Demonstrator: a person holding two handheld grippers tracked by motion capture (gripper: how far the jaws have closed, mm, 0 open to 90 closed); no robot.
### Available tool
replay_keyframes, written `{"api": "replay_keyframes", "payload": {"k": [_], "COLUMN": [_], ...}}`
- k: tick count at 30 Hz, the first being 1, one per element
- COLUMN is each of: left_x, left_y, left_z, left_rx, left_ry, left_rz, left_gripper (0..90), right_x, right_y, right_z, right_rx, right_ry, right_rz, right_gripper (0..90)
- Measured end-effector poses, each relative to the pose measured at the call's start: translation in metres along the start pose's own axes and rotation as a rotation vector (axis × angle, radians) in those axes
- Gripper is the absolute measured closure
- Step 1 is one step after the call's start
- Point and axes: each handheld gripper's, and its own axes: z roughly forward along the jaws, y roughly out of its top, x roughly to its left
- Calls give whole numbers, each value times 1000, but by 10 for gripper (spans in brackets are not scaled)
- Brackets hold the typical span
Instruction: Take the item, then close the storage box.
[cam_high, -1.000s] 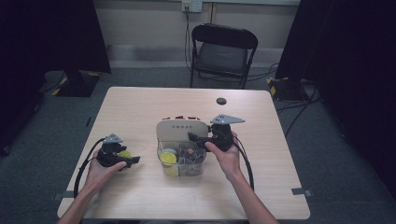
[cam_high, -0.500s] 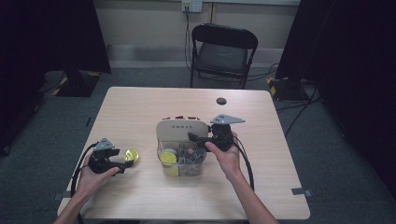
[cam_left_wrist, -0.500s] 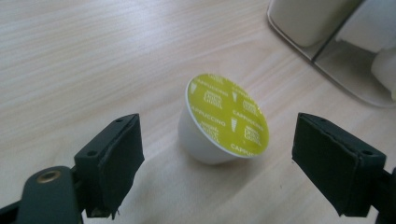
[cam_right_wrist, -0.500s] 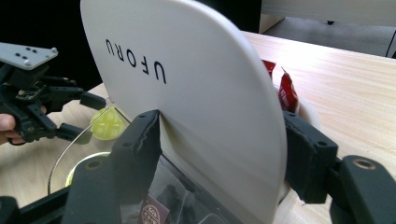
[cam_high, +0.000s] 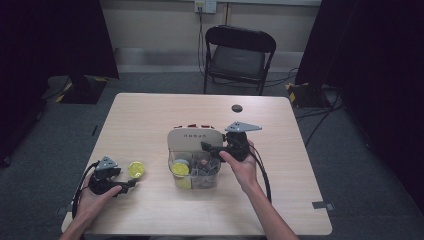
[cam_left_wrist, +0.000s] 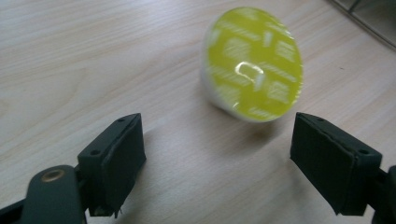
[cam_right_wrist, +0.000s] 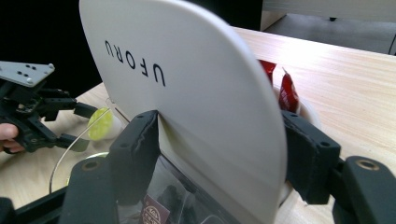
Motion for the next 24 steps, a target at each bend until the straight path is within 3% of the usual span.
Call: {"api": "replay_keyframes", "payload": {"k": [3, 6, 11, 24], "left_x": [-3, -3, -3, -3], "left_y": [-3, -4, -5, -5], "left_z": [2, 3, 4, 4], "left_rx": [-16, -32, -33, -34], "left_ry": [27, 41, 33, 31], "left_rz": [37, 45, 41, 38], "left_gripper": [160, 145, 134, 130], "right_x": [-1, -3, 1, 9], "right_y": [2, 6, 9, 10], "right_z": [-2, -7, -14, -21], "right_rx": [4, -15, -25, -56], "right_ry": [-2, 6, 7, 24], "right_rz": [-2, 2, -24, -36], "right_gripper": [332, 335, 429, 514]}}
